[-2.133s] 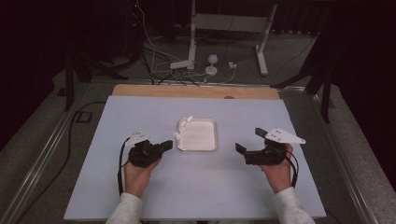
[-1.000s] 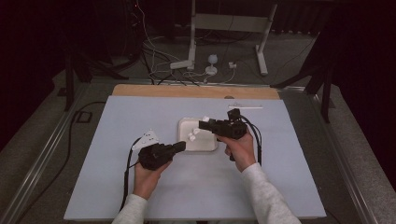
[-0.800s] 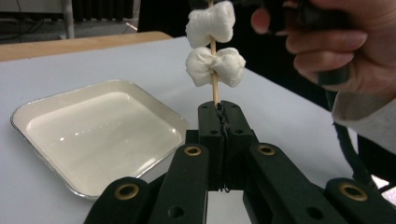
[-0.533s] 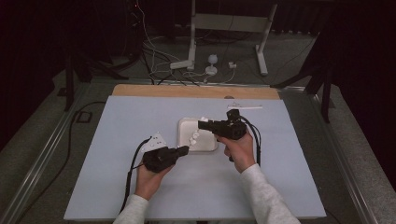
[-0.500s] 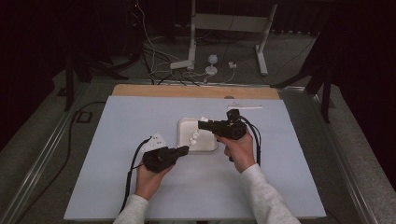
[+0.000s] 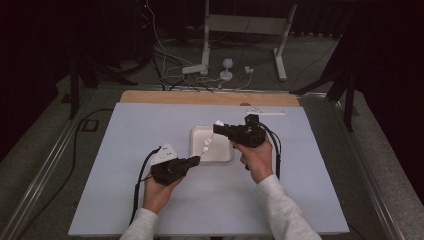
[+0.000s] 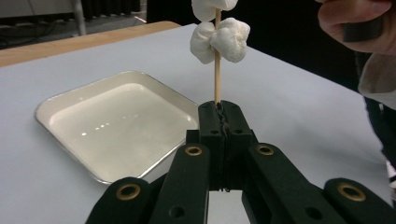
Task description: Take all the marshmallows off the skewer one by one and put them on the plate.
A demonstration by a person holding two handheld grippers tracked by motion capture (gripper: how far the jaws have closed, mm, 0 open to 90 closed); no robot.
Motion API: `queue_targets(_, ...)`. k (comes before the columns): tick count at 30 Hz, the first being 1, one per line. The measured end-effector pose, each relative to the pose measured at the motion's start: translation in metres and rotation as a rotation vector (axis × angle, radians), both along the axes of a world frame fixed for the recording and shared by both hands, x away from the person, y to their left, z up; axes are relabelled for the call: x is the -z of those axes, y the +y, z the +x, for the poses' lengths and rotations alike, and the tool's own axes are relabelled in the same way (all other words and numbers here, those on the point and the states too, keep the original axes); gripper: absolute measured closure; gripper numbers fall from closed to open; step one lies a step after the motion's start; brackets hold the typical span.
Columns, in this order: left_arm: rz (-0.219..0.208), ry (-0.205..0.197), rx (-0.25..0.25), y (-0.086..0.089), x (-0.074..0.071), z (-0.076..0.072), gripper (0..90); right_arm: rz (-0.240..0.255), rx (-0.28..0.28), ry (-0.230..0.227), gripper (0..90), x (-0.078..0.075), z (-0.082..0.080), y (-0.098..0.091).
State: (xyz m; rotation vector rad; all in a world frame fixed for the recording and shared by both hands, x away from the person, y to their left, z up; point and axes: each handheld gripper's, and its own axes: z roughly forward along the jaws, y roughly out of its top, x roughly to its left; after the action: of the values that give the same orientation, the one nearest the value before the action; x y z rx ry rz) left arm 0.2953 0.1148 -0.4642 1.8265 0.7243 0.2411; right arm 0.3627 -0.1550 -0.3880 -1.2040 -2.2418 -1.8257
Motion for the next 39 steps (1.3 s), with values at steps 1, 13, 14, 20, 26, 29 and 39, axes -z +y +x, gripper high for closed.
queue_targets(1, 0.004, 0.000, 0.003, 0.000, 0.000, 0.000, 90.0, 0.000, 0.000, 0.000, 79.8, 0.000, 0.000, 0.000)
queue_targets(13, 0.111, 0.009, -0.037, 0.001, 0.010, 0.001, 90.0, 0.093, 0.086, -0.037, 81.2, -0.010, 0.001, -0.017)
queue_targets(14, 0.099, 0.021, -0.036, 0.003, 0.014, 0.002, 90.0, 0.105, 0.088, -0.046, 81.2, -0.016, 0.002, -0.024)
queue_targets(20, 0.034, 0.032, -0.042, 0.007, 0.011, 0.004, 90.0, 0.009, 0.089, -0.078, 80.6, -0.025, 0.000, -0.035)
queue_targets(26, -0.005, 0.042, -0.046, 0.011, 0.009, 0.005, 90.0, -0.007, 0.082, -0.055, 79.7, -0.010, 0.004, -0.031)
queue_targets(29, -0.015, 0.044, -0.055, 0.013, 0.009, 0.005, 90.0, -0.040, 0.083, -0.033, 79.1, 0.003, 0.008, -0.026)
queue_targets(39, -0.037, 0.055, -0.067, 0.016, 0.007, 0.006, 90.0, -0.133, 0.074, 0.015, 77.9, 0.036, 0.014, -0.010)
